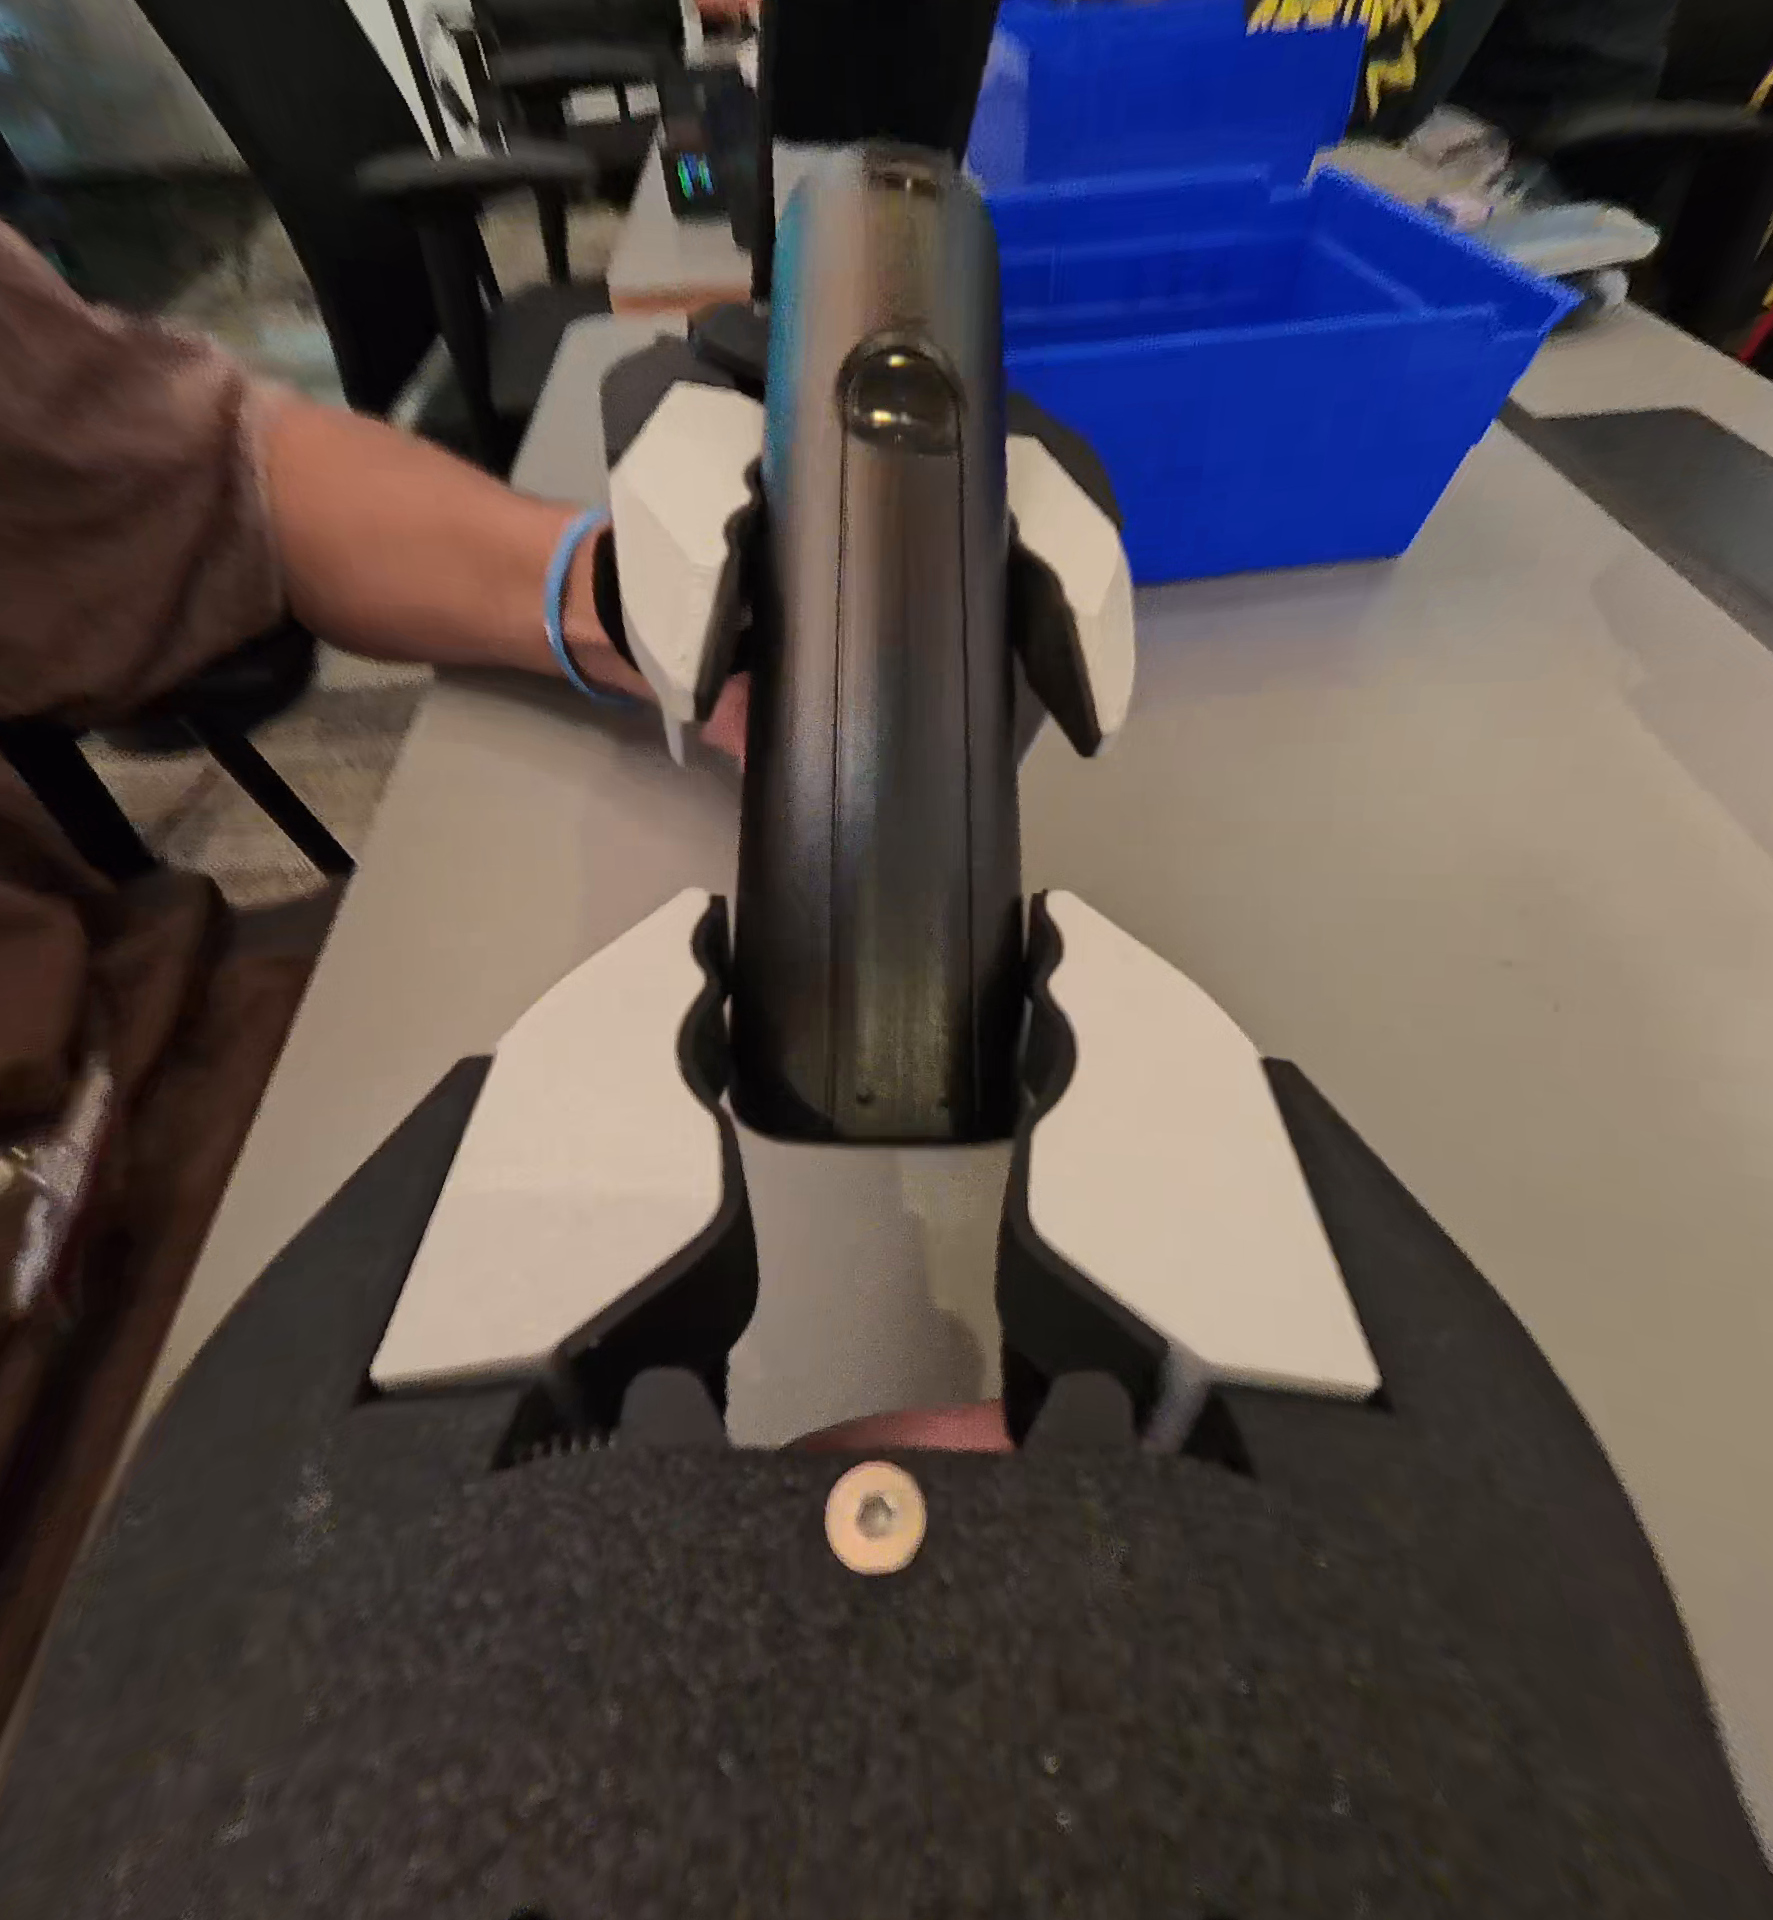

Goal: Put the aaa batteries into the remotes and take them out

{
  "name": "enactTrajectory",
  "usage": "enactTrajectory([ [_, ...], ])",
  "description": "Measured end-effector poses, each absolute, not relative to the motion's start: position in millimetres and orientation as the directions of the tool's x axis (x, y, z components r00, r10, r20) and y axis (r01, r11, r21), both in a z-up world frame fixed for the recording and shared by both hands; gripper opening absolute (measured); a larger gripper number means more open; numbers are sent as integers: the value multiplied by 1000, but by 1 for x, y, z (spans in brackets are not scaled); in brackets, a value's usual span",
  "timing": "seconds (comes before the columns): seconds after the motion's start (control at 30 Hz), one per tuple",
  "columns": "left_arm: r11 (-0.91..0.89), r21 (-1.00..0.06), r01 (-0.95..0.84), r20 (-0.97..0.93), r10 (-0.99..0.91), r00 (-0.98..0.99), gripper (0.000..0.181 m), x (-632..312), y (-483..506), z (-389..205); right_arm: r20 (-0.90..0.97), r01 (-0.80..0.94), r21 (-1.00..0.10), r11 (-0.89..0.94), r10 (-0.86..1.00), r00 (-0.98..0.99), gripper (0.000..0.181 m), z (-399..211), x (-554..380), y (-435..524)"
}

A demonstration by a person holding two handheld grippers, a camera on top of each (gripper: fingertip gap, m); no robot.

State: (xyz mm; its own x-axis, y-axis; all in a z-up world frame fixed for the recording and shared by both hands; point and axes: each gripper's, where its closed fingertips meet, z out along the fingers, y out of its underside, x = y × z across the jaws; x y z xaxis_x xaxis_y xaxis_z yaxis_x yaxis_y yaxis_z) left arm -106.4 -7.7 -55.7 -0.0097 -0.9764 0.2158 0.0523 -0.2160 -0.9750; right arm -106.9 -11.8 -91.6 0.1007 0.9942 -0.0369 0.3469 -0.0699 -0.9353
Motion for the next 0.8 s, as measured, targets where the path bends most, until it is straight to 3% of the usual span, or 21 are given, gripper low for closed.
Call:
enactTrajectory([
  [0.1, -252, -962, 101, 252, -968, -13, 59, -116, 0, -48, -87, 244, -962, -120, 986, 144, 59, -80, -100, -4],
  [0.3, -402, -901, 166, 403, -915, -25, 60, -135, 26, -49, 6, 117, -993, -25, 966, 259, 54, -40, -96, 5],
  [0.4, -392, -906, 161, 390, -920, -46, 60, -138, 26, -50, -139, 105, -978, -178, 944, 300, 48, -42, -107, 12],
  [0.47, -311, -943, 118, 310, -950, -30, 60, -136, 20, -51, -375, 62, -911, -407, 883, 282, 56, -52, -113, 18],
  [0.57, -177, -983, 48, 175, -984, -36, 60, -131, 3, -51, -707, -46, -707, -706, 702, 91, 65, -58, -121, 14],
  [0.63, -130, -991, 16, 129, -990, -64, 60, -126, -9, -52, -799, -12, -600, -800, 599, 59, 73, -72, -124, 11],
  [0.8, -31, -997, -71, 38, -994, -100, 59, -112, -30, -63, -859, 45, -513, -857, 512, -30, 78, -66, -141, -9],
])
